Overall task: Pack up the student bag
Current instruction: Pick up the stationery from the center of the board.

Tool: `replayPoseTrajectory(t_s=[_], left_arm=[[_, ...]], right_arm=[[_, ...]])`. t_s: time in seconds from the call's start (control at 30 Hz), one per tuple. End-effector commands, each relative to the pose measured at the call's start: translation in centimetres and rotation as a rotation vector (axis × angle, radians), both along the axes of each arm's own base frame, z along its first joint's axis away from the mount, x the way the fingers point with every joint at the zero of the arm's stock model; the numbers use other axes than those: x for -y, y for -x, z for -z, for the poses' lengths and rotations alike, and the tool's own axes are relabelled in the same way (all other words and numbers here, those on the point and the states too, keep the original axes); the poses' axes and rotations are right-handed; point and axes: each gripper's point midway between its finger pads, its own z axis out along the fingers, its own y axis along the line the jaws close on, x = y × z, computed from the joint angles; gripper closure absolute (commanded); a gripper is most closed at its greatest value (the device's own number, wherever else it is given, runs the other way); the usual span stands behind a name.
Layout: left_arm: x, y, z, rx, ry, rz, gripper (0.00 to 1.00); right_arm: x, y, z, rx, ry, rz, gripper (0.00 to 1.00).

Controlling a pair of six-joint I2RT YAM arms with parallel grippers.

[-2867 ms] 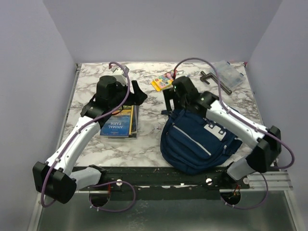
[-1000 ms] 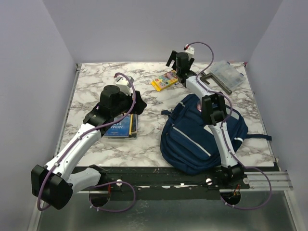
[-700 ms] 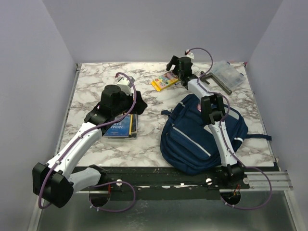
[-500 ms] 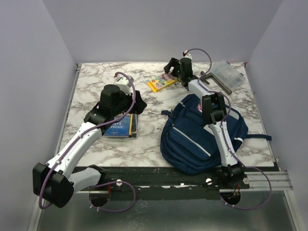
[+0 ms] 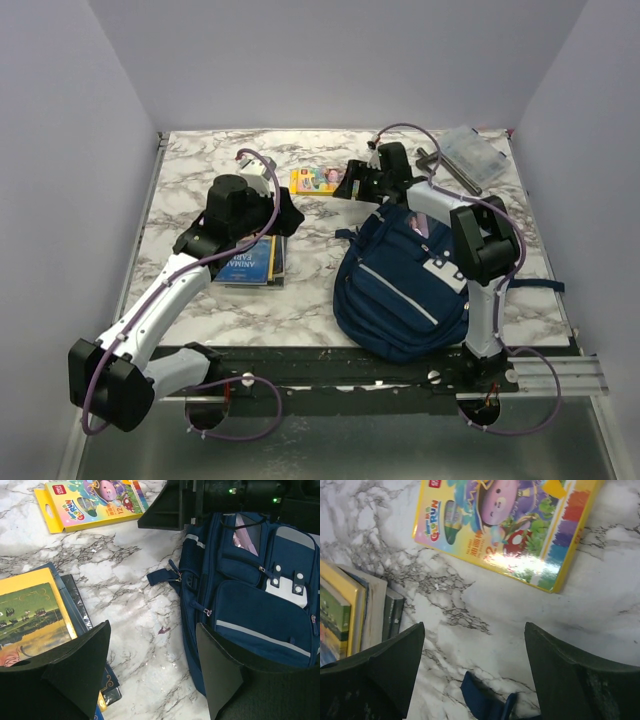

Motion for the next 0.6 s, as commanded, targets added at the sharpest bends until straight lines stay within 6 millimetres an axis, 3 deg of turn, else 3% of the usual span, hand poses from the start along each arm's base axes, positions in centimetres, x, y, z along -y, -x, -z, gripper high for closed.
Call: replayPoseTrajectory(t_s=[0.0,0.07,0.23,0.37,0.43,0.57], left_arm=[[0.2,0.0,0.1,-0.013,0.031,0.013,0.29],[0.3,0.0,0.3,-0.018,0.032,0.016,0.29],[0.2,-0.1,0.6,-0.022,0.026,0.006,0.26],[0.5,0.1,0.7,-0.034,0.037,0.019,0.21],[0.7,0.2,0.9,-0.052,0.045,0.03,0.2],[0.8,0.1,1.4,-0.086,0.067,0.003,0.19]], right_arm=[[1.1,-1.6,-3.4,0.129,0.042,0.066,0.12],[1.9,-4.0,-3.9,0.171,0.067,0.144,0.08],[2.8,-9.8,-2.3,0.167,0.038,0.257,0.06],[0.5,-13.1,-2.7,0.254,-0.048,0.189,0.04],[-0.9,-14.0,-1.7,0.271,-0.084,0.131,0.04],[-3.5,-14.3,-0.2,0.28,-0.149,0.0,0.05]])
